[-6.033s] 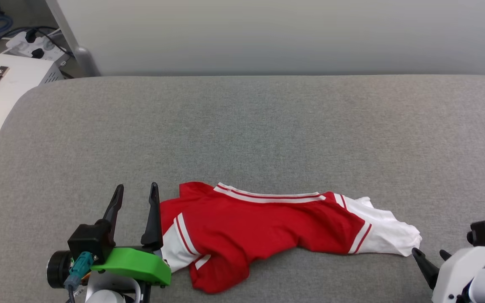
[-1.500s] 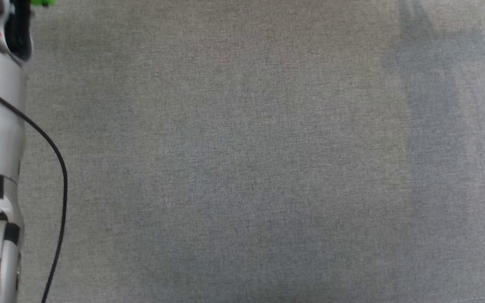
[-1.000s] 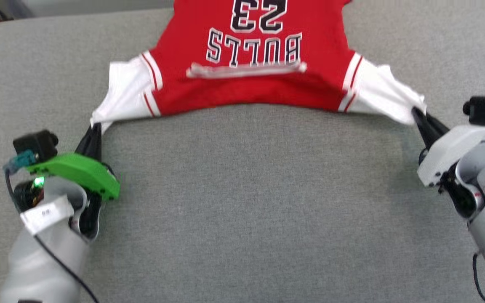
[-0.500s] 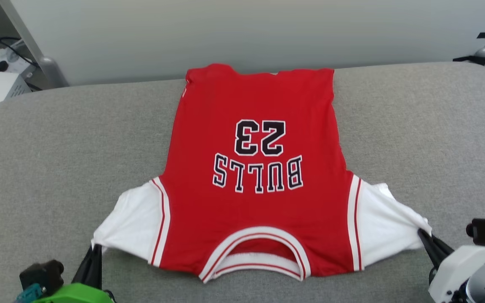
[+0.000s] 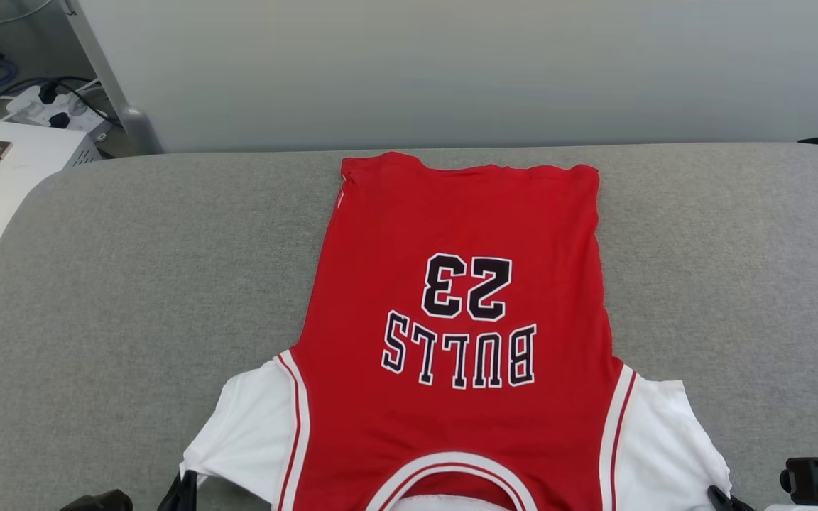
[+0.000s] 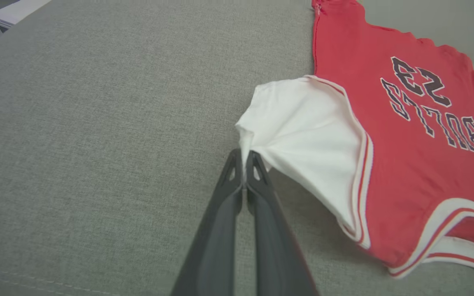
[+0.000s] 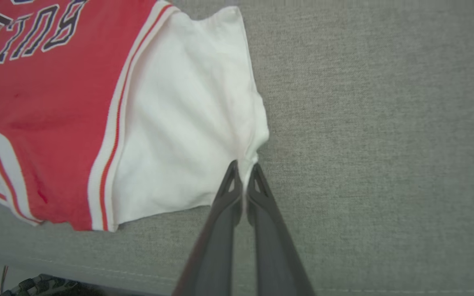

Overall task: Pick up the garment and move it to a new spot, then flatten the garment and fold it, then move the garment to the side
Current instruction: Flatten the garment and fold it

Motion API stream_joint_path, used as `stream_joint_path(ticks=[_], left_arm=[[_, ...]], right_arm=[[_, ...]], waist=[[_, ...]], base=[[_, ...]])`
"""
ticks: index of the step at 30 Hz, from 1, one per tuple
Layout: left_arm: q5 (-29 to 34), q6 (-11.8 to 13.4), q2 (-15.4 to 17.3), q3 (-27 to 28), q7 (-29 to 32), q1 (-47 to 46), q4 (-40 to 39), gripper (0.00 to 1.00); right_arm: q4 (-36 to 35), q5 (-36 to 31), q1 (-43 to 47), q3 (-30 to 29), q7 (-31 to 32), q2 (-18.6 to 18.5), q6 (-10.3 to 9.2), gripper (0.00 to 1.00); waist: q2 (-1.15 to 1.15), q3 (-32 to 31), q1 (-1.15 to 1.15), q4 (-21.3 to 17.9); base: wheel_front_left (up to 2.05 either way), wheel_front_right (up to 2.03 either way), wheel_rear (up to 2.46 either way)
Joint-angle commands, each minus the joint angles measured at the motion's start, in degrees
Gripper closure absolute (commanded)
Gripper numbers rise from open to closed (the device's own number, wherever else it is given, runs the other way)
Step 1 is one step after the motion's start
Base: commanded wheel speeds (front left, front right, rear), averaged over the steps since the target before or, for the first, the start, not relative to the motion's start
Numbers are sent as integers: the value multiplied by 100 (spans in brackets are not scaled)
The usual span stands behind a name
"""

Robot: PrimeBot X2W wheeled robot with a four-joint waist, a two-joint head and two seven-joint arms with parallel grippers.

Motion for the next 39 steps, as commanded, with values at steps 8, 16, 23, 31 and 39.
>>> stream_joint_path(ticks=[8,16,23,31,39], left_arm=[[214,-51,-208,-235,-248,-405,-129,100],[504,-80,-344,-457,-414,-1002,-421,100],[707,-237,-582,-763,-556,-1620,-547,100],[867,-525,-893,-1035,-790,-2282,-464,100],[1010,-734,-1134,-1151,-929,-2651,-493,100]], right_arm=[[-274,-217,-760,-371,-440,-70,-5,0],[520,57,-2542,-579,-166,-527,-5,0],[1567,484,-4418,-164,1025,-1105,-5,0],[2446,644,-6138,202,2165,-1565,-5,0],[3046,575,-7058,450,2431,-1666,-5,0]], waist=[[0,136,1,296],[0,712,1,763],[0,1640,1,1217],[0,2567,1,1714],[0,3076,1,2003]], base=[[0,0,0],[0,0,0],[0,0,0],[0,0,0],[0,0,0]])
